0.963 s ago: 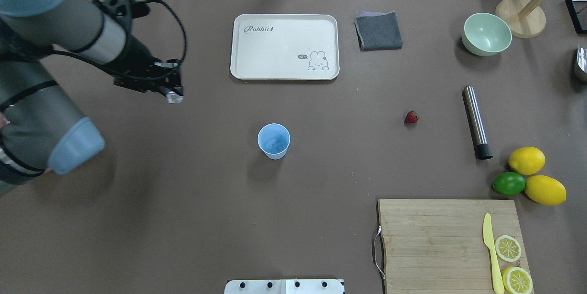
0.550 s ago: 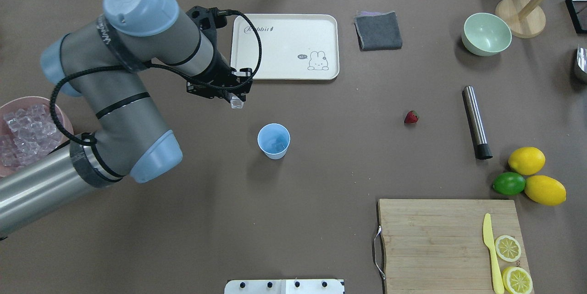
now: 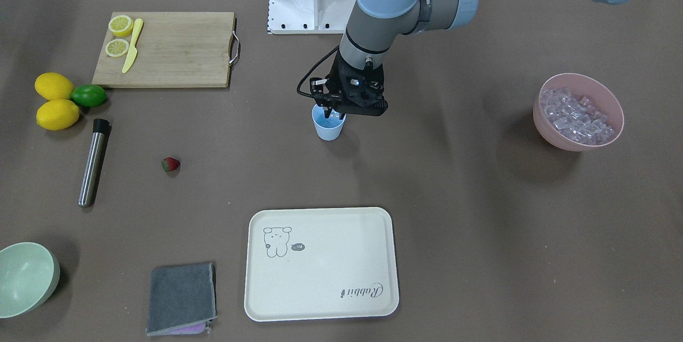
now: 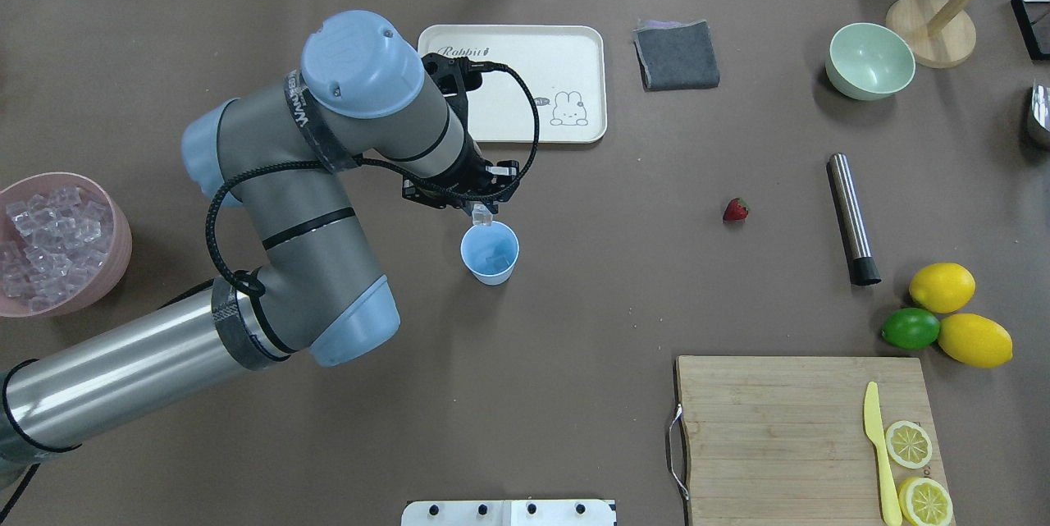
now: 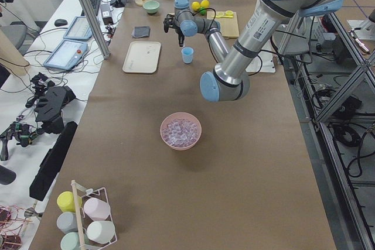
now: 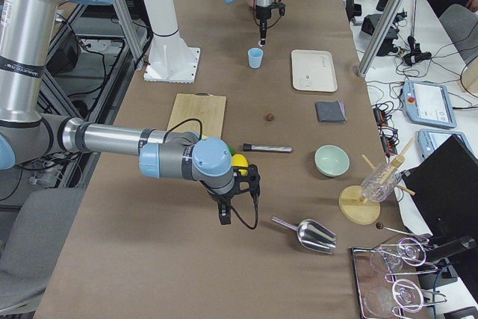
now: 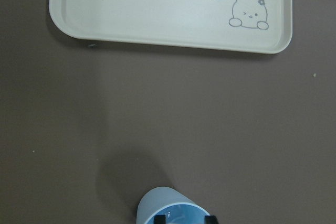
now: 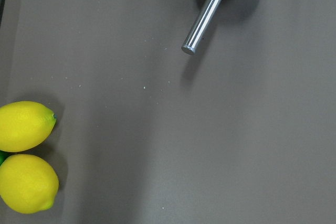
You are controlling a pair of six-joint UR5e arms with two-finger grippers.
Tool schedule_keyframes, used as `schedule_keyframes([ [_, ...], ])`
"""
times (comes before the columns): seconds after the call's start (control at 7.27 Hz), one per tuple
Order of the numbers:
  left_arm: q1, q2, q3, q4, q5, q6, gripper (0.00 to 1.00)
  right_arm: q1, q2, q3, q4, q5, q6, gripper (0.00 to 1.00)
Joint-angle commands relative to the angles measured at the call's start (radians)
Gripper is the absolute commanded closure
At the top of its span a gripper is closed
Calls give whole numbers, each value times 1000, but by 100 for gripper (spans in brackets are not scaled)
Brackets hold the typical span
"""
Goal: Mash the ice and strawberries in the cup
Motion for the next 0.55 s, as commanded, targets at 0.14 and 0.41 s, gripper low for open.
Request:
schedule_keyframes([
  [0.14,14,-1,3,-1,14,0,3,0,-2,-2,0,0,-2,0],
  [0.41,-9,14,-27,13,11,9,3,0,-2,-2,0,-2,-2,0],
])
